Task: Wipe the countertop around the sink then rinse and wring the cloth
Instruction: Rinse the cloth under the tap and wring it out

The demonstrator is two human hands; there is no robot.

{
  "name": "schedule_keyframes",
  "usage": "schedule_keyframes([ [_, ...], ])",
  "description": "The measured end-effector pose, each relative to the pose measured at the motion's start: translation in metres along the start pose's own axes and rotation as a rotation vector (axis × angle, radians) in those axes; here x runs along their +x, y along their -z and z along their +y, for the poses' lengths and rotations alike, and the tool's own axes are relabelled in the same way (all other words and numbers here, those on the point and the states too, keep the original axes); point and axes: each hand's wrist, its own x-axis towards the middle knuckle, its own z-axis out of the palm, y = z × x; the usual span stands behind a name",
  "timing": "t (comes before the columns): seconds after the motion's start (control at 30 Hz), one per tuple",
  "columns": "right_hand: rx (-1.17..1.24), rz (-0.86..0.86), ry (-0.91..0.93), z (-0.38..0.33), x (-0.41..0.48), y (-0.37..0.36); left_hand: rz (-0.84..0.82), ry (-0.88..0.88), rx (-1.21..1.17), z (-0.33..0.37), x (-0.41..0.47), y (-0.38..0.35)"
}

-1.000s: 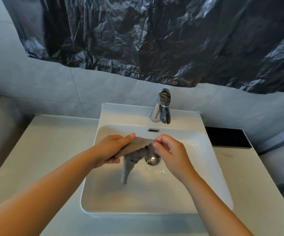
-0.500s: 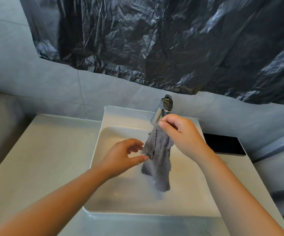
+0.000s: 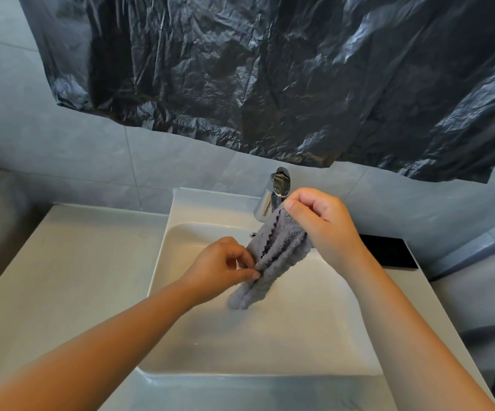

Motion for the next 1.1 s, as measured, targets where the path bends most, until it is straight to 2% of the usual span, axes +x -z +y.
schedule_keyframes([
  [0.17,0.04,0.027,-0.022,0.002,0.002,0.003,-0.032,-0.005,0.021,-0.008,-0.006,-0.005],
  [0.3,0.079,0.029,-0.013,0.001,0.004,0.007,-0.01,-0.065,0.146,-0.01,-0.003,-0.01],
  [0.53,0.133,0.059,-0.011,-0.001,0.004,0.012,0.18,-0.174,0.325,-0.018,0.004,-0.011],
  [0.67,0.189,0.09,-0.022,-0.001,0.003,0.017,0.216,-0.247,0.383,-0.02,0.006,-0.008],
  [0.83,0.187,0.104,-0.039,-0.004,0.002,0.017,0.204,-0.217,0.346,-0.021,0.005,-0.014],
  [1.1,0.235,0.126,-0.05,-0.007,0.0,0.023,0.203,-0.384,0.365,-0.015,0.01,-0.027],
])
